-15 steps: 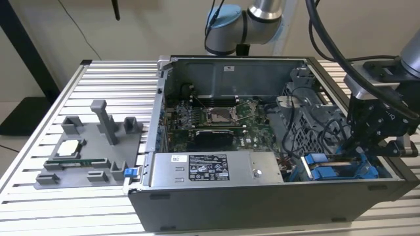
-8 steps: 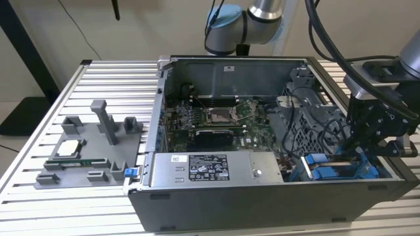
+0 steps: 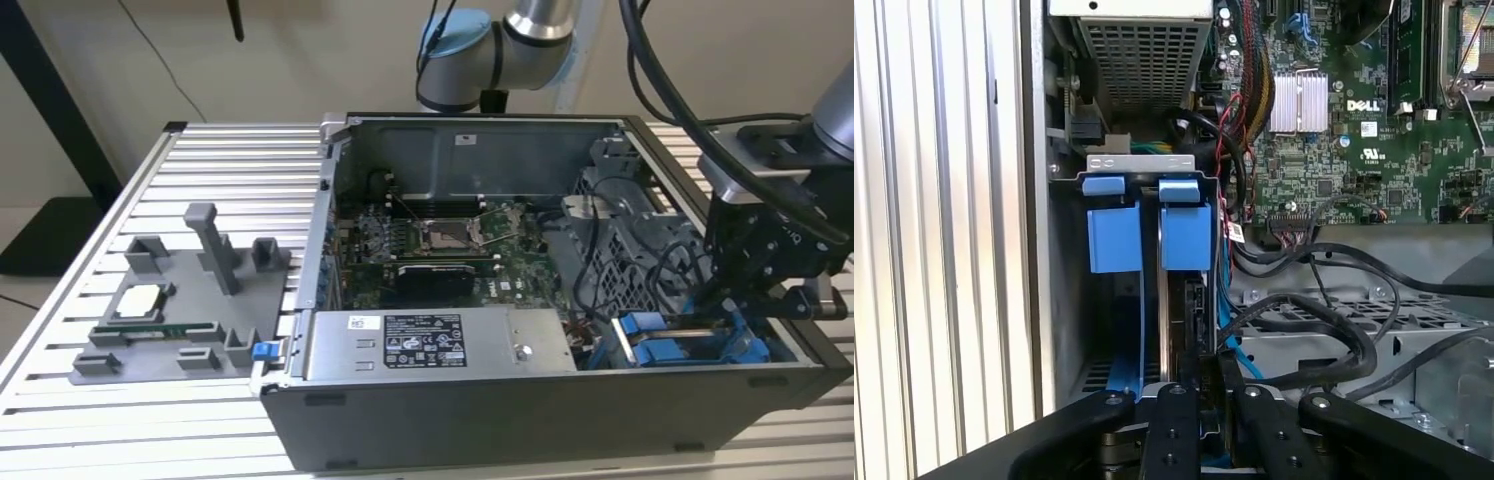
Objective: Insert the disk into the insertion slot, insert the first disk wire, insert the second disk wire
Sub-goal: 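Insert the first disk wire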
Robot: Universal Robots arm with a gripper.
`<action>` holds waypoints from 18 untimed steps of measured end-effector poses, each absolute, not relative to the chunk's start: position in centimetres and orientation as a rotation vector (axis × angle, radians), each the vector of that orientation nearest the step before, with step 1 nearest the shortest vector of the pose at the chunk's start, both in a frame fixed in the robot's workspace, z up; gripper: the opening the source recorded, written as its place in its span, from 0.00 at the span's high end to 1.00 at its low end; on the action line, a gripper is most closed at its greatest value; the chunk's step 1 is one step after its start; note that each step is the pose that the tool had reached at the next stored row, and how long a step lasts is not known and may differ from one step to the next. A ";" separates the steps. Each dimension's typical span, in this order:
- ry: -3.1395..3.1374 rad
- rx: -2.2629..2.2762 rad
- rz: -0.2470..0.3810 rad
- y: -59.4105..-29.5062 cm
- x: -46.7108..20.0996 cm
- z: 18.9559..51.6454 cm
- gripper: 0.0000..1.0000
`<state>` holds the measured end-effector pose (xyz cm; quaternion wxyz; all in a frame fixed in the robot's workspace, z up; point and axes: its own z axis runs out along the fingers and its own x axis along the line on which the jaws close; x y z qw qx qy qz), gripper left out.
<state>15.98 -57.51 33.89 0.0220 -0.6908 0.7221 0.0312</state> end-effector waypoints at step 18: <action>2.237 -2.140 0.096 -57.5 16.0 34.3 0.00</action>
